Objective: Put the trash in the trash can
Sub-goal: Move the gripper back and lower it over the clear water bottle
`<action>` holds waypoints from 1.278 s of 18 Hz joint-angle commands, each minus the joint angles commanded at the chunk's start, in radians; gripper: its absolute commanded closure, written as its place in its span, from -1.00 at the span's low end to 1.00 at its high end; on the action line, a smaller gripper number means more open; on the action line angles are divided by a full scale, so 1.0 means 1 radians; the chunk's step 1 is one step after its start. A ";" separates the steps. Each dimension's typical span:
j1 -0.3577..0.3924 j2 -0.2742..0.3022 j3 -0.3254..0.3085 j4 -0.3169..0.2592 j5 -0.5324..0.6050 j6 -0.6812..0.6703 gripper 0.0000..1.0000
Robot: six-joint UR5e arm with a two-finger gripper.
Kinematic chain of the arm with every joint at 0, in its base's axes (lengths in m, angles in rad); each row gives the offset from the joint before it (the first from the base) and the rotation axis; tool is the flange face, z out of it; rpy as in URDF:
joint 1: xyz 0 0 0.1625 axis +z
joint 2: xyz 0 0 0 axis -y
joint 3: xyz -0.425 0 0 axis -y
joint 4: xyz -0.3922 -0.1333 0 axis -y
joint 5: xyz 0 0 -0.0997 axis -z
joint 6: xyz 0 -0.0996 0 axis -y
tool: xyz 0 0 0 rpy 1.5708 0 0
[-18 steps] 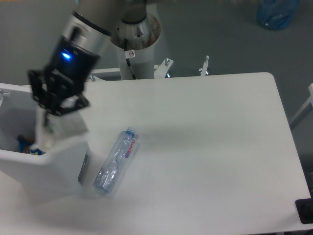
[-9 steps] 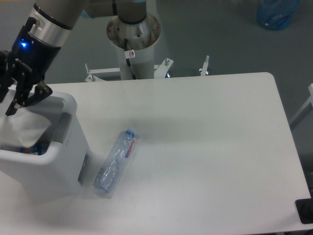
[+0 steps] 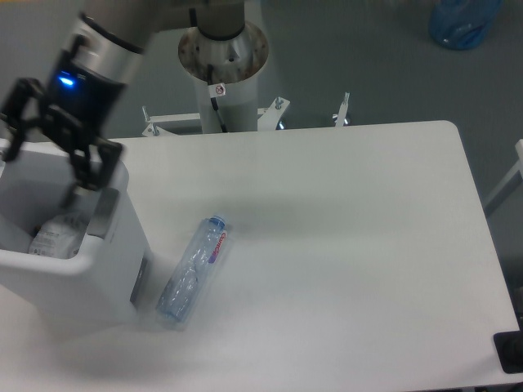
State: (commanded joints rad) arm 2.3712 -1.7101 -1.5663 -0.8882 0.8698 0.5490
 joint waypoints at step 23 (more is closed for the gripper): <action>-0.082 -0.439 0.177 -0.282 0.333 -0.003 -1.00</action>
State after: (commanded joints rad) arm 2.2889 -2.1490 -1.3898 -1.1703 1.2026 0.5461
